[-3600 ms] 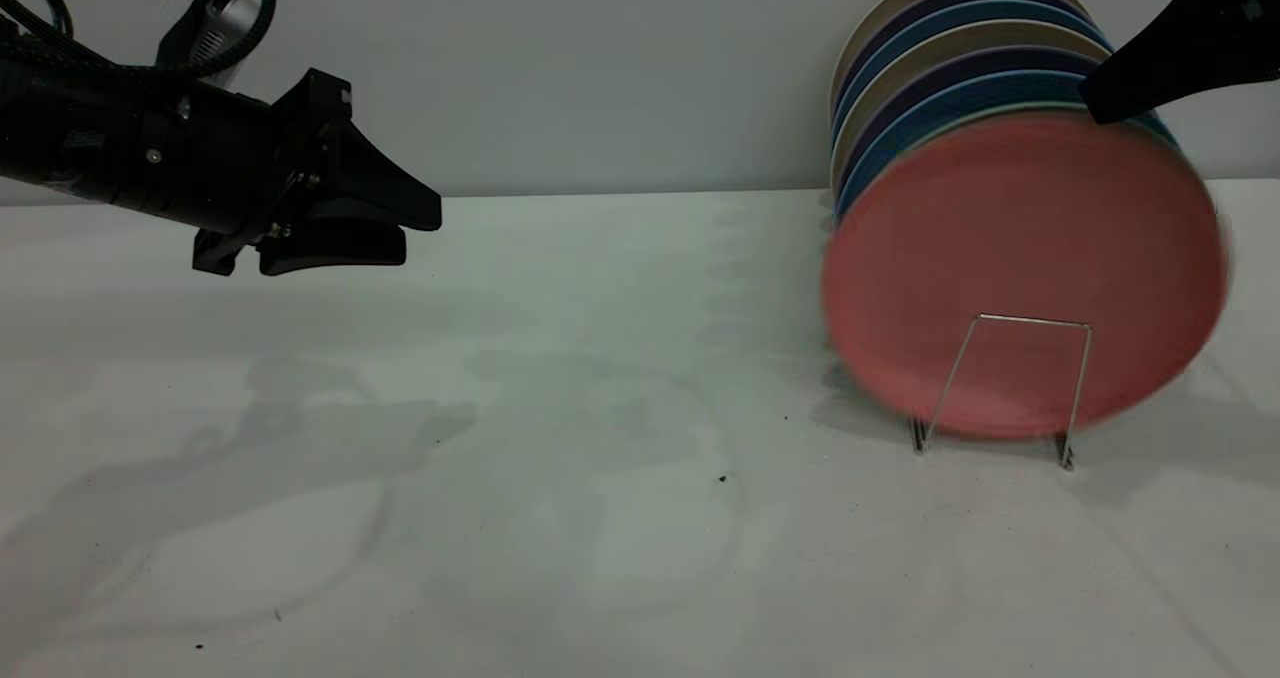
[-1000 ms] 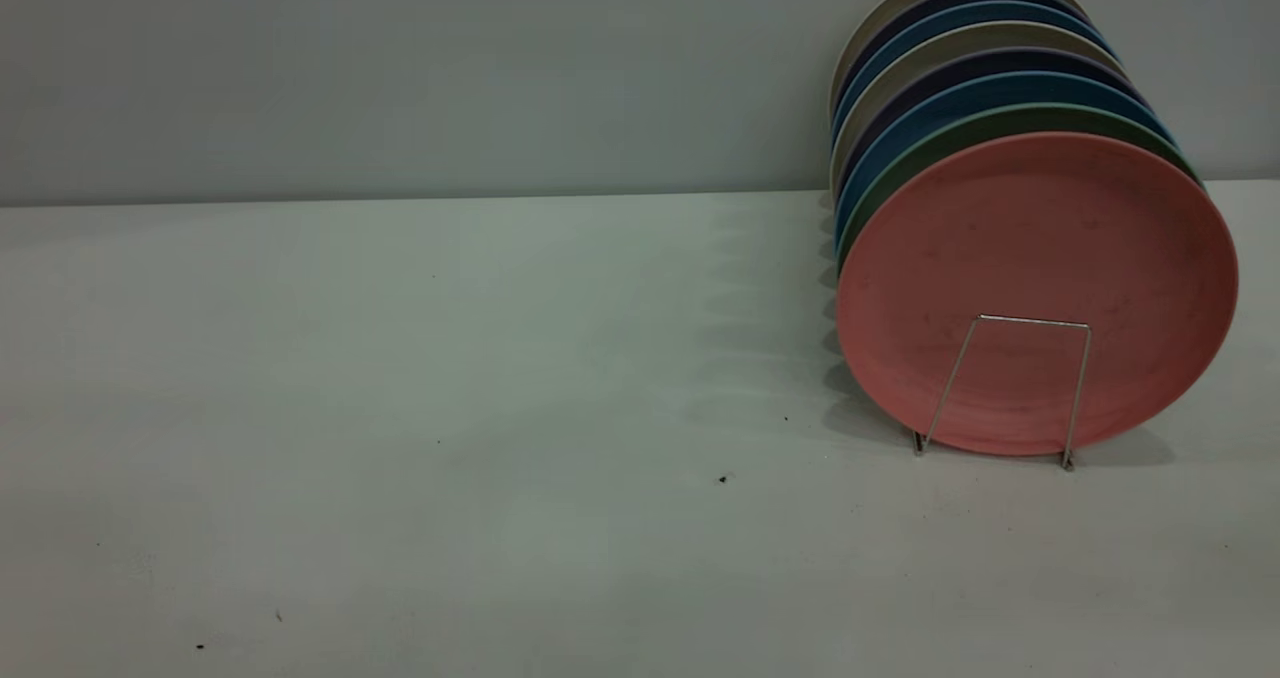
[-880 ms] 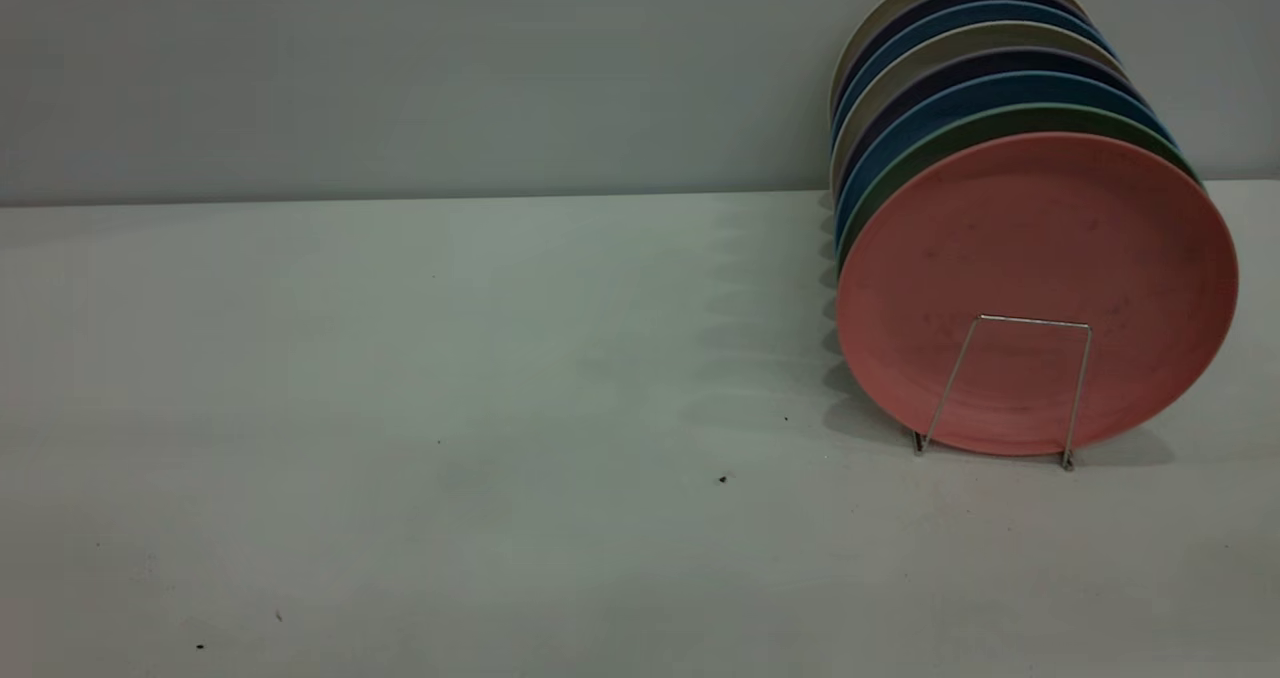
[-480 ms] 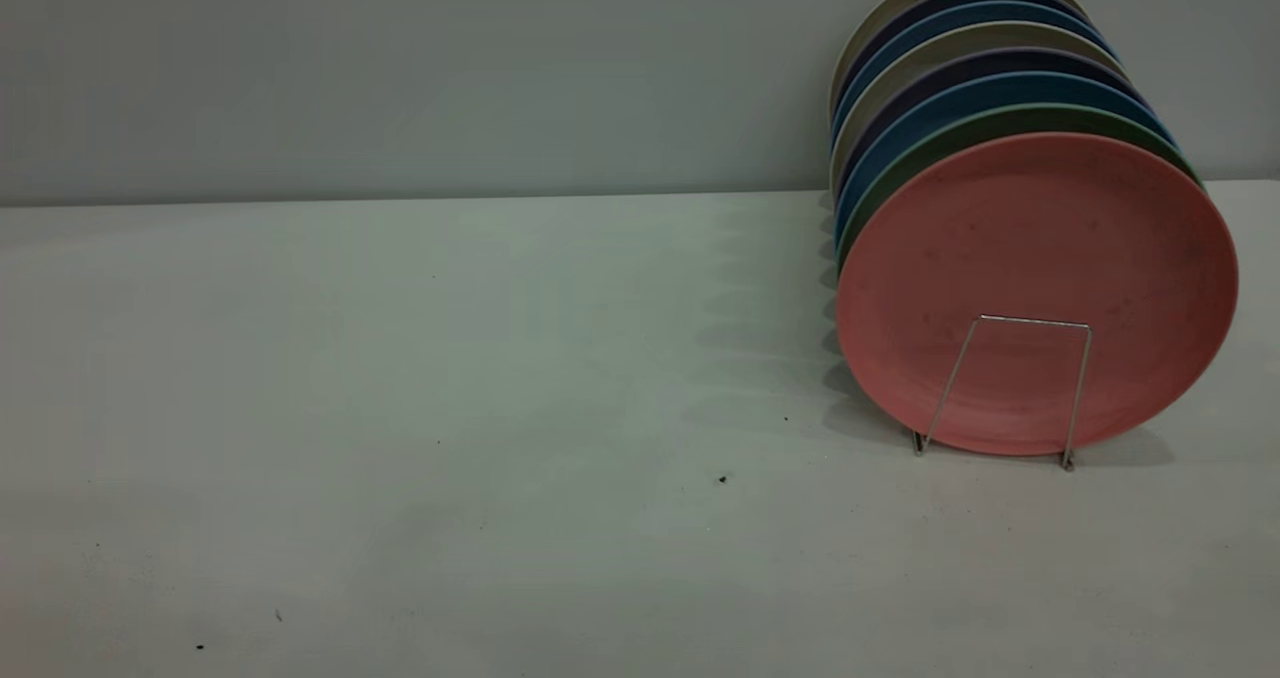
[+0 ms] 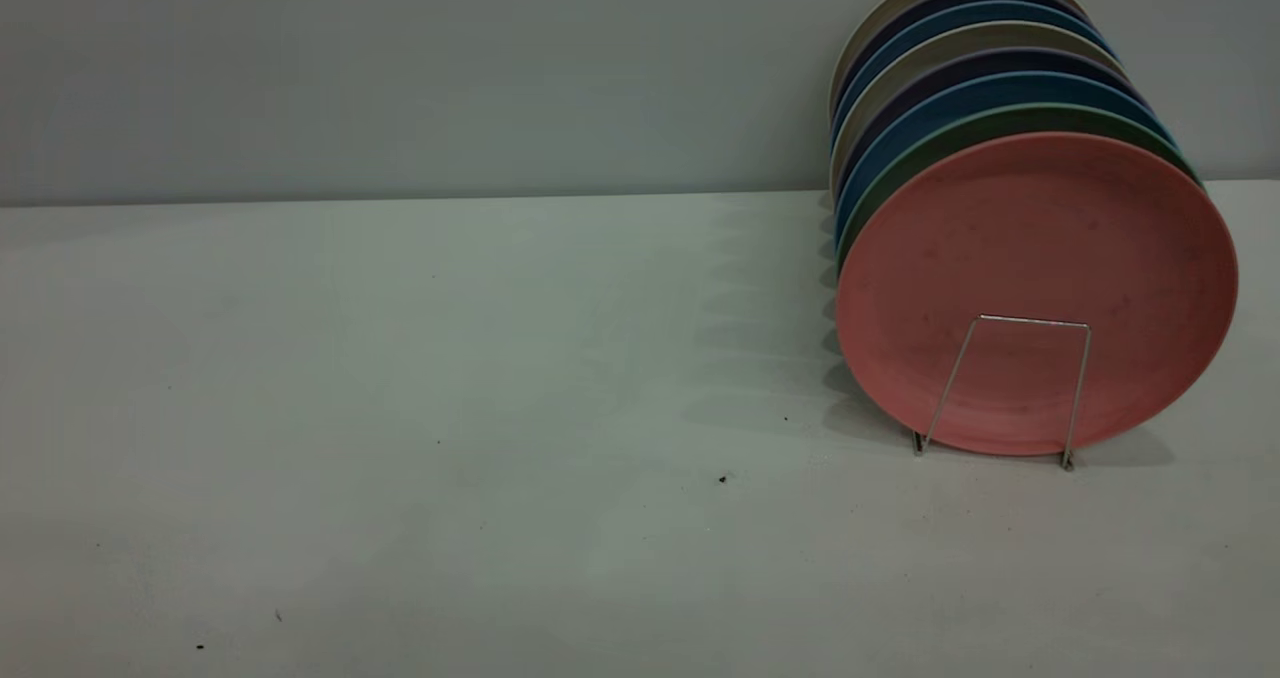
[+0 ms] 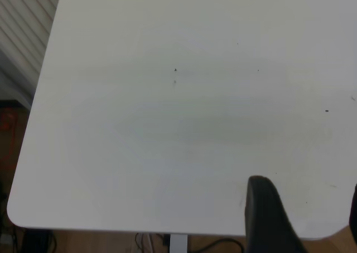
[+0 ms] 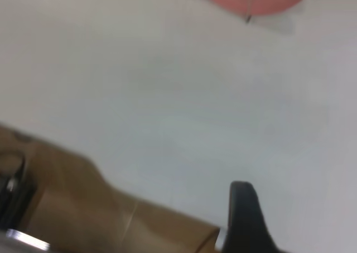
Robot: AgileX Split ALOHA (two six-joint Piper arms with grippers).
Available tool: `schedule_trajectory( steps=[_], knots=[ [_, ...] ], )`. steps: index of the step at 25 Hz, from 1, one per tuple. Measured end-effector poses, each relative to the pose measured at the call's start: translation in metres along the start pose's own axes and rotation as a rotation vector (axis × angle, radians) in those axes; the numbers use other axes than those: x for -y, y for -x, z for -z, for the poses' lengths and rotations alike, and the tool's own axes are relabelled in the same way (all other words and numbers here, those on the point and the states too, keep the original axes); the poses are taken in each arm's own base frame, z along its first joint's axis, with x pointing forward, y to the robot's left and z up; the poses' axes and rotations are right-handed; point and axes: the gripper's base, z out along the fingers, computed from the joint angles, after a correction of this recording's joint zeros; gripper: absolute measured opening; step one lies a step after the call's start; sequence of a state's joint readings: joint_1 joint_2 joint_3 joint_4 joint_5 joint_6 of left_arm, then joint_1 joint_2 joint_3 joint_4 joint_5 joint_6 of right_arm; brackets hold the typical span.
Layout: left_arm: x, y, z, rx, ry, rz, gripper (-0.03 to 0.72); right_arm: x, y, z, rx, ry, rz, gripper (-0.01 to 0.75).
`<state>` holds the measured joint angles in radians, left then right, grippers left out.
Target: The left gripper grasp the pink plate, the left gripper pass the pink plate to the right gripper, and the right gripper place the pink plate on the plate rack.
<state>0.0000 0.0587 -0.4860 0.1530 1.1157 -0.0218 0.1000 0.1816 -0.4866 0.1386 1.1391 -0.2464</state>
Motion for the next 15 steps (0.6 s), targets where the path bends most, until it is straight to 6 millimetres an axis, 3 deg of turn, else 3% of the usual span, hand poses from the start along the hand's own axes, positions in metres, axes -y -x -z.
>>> schedule_trajectory(
  steps=[6,15],
  knots=[
    [0.0036,-0.0002,0.0002,-0.001,-0.040,0.015,0.404,-0.0002,-0.0096,0.0111,0.096,-0.038,-0.025,0.500],
    [0.0065,-0.0006,0.0003,-0.006,-0.071,0.025,0.404,0.0004,-0.0111,0.0103,0.092,-0.020,-0.006,0.500]
  ],
)
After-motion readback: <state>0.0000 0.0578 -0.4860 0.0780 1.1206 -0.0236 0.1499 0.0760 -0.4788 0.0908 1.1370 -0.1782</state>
